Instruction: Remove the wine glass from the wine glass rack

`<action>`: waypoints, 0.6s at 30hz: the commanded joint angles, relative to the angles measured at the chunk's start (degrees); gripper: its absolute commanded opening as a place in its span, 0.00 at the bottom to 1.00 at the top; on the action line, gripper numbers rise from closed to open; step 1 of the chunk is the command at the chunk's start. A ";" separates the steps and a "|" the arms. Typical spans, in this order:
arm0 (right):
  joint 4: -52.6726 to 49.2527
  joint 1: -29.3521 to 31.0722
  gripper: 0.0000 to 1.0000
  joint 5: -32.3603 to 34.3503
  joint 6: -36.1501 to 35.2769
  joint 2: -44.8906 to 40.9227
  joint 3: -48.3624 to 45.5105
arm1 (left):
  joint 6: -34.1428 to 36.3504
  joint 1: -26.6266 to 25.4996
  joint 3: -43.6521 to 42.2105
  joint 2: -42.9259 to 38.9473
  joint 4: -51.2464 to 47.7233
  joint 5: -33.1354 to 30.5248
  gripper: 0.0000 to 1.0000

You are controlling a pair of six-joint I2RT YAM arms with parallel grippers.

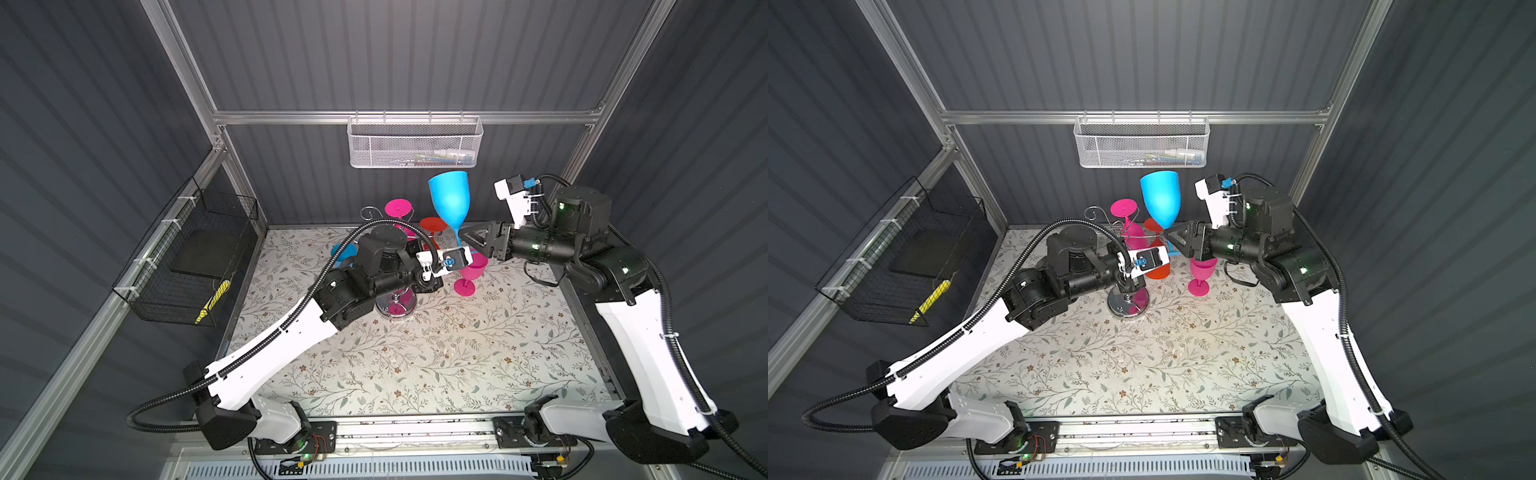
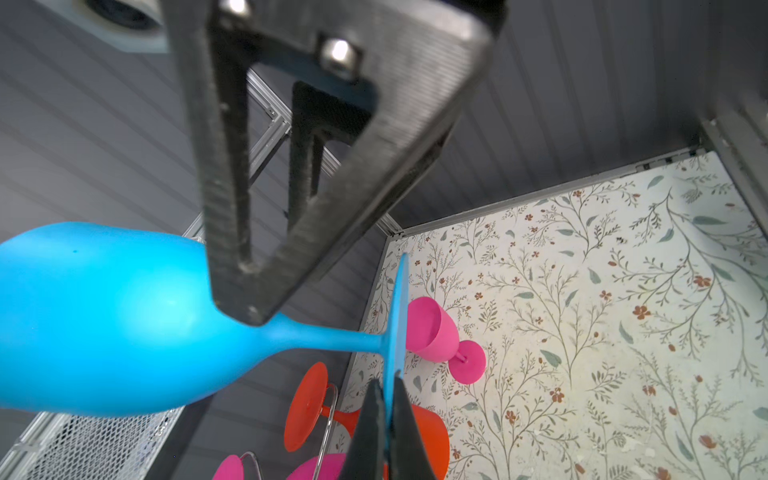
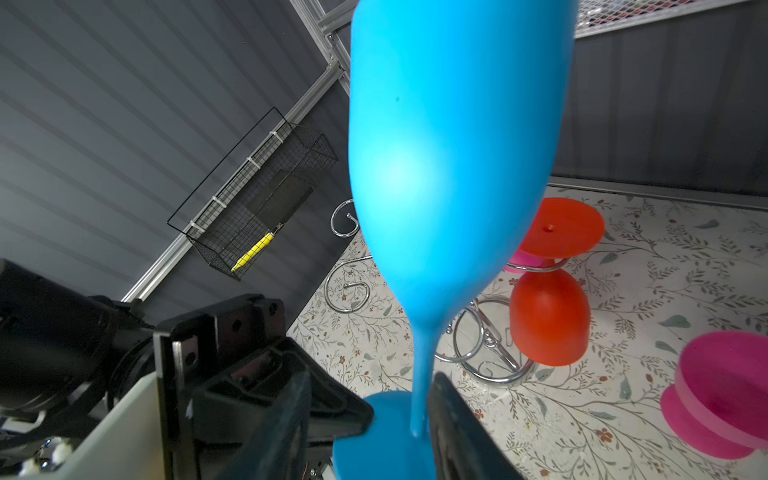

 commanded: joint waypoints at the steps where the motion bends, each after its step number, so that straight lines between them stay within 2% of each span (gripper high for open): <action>1: -1.99 -0.22 0.44 0.73 -0.66 -0.54 0.38 | 5.31 -1.42 -0.75 -0.38 3.76 -3.51 0.00; 18: -2.07 -0.22 0.32 2.20 -0.40 -0.76 -3.12 | 8.33 -3.76 -1.67 -0.13 6.01 -5.92 0.00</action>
